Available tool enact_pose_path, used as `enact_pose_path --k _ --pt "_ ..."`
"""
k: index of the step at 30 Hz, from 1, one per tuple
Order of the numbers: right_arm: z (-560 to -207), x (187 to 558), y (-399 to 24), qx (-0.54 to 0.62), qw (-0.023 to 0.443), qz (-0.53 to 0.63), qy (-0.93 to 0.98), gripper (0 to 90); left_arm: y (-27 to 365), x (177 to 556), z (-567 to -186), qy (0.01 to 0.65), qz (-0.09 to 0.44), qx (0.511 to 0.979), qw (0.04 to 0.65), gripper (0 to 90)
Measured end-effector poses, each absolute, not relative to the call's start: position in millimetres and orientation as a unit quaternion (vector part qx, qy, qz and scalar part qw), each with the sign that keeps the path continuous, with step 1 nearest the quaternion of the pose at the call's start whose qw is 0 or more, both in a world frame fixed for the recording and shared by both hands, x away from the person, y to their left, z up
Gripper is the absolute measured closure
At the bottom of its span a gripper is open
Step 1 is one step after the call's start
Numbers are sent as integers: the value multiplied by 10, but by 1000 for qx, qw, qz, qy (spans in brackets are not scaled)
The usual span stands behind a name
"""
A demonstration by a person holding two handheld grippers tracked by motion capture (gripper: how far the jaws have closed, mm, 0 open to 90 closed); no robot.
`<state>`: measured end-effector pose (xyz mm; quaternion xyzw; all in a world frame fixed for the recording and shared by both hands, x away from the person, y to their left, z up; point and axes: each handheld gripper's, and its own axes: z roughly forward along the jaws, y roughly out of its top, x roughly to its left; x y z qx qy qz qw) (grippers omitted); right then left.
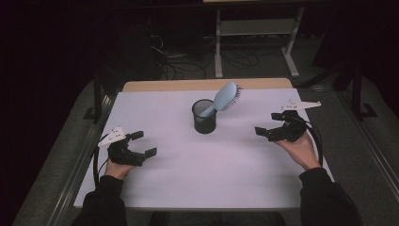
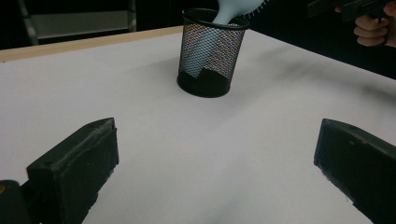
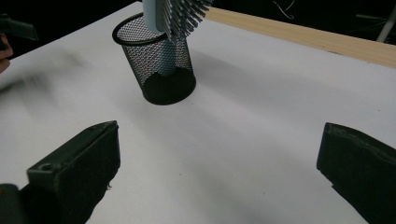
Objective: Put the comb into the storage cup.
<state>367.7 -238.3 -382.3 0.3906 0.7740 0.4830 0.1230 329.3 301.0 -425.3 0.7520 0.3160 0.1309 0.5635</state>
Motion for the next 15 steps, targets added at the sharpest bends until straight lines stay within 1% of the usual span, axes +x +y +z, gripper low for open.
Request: enact_pose_path --k 15 --pt "-3859 3482 -2492 388 123 498 765 0 3015 3300 -4270 318 129 753 561 0"
